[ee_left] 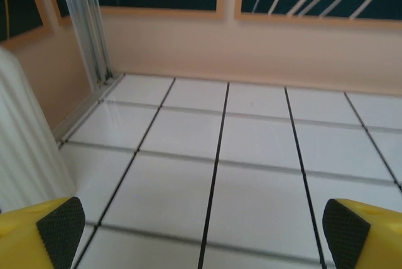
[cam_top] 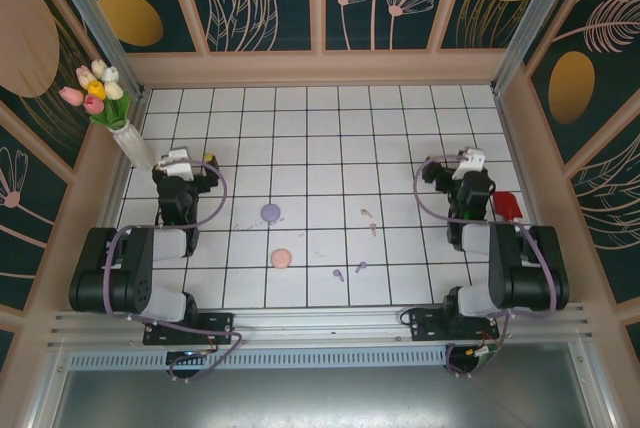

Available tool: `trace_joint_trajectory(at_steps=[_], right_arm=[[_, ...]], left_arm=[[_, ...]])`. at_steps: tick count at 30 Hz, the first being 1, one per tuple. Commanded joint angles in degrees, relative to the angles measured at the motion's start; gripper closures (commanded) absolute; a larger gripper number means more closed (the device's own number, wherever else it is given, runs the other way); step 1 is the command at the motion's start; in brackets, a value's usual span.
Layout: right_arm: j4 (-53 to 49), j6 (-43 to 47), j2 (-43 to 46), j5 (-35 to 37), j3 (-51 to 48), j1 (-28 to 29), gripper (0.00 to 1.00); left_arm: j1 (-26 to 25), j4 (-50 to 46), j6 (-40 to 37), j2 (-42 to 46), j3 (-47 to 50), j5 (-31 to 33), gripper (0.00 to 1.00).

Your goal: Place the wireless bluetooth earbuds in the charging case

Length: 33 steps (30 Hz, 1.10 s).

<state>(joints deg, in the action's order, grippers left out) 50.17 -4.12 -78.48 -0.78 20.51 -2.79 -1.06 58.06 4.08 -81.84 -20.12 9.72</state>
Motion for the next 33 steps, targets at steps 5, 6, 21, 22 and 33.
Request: trace_joint_trajectory(at_steps=[5, 6, 21, 22, 33], right_arm=[[-33.97, -22.41, 9.9, 2.02, 15.39, -1.29, 0.01], [-37.56, -22.18, 9.45, -1.52, 18.1, -0.84, 0.02], [-71.36, -39.32, -5.91, -1.8, 37.41, 38.1, 0.26], [-71.94, -40.5, -7.19, -0.79, 38.14, 40.81, 0.26], [-83.24, -40.06, -28.69, 6.02, 56.43, 65.55, 0.25]], left_arm=[[0.14, -25.46, 12.26, 9.74, -12.01, 1.29, 0.01], [0.05, -27.96, 15.26, 10.87, -13.17, 0.59, 0.02], [-0.57, -59.31, 37.21, 5.9, -28.58, -17.76, 0.01], [-0.52, -59.19, 37.01, 6.07, -28.44, -17.55, 0.01], [-0.48, -61.77, 35.45, 2.32, -30.23, -16.35, 0.01]])
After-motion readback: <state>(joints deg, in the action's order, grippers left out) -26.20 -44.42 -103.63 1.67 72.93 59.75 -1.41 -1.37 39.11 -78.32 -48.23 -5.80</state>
